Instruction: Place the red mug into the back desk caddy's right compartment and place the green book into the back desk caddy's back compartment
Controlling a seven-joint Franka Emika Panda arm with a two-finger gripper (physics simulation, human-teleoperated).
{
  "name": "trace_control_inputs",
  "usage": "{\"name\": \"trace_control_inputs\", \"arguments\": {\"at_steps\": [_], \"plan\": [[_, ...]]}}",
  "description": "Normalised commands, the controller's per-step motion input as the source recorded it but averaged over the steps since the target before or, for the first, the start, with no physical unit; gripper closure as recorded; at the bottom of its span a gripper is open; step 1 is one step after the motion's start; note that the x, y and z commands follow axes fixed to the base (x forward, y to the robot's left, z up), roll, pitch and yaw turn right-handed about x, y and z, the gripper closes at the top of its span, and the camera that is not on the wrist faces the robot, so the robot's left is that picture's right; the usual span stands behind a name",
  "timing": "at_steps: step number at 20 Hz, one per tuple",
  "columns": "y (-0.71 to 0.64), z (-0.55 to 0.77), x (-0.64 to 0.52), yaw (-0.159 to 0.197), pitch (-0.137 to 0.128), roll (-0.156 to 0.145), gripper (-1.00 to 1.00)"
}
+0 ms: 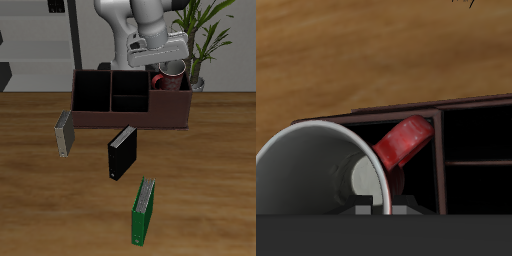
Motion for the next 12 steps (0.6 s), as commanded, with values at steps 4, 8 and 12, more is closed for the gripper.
{"name": "trace_control_inputs", "arguments": {"at_steps": [4, 8, 12], "plan": [[0.02, -0.07, -0.07, 0.012, 0.013, 0.021, 1.00], [0.15, -0.15, -0.20, 0.038, 0.032, 0.070, 1.00], [0.04, -0.06, -0.16, 0.022, 0.014, 0.032, 1.00]]}}
